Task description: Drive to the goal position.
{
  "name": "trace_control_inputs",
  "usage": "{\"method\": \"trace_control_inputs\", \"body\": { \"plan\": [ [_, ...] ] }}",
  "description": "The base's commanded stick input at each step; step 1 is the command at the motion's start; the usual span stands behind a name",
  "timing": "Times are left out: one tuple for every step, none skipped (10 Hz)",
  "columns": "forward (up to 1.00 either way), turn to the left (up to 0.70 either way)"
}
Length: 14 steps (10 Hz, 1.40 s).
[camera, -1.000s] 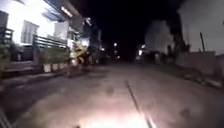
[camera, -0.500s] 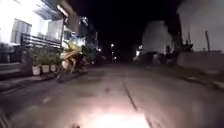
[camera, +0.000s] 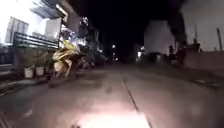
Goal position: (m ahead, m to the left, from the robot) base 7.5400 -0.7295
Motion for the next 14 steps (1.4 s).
{"method": "trace_control_inputs", "body": {
  "plan": [
    [1.00, 0.00],
    [1.00, 0.00],
    [1.00, 0.00],
    [1.00, -0.11],
    [1.00, -0.27],
    [1.00, -0.27],
    [1.00, -0.27],
    [1.00, -0.27],
    [1.00, -0.27],
    [1.00, -0.27],
    [1.00, -0.27],
    [1.00, 0.00],
    [1.00, 0.00],
    [1.00, 0.00]
  ]
}}
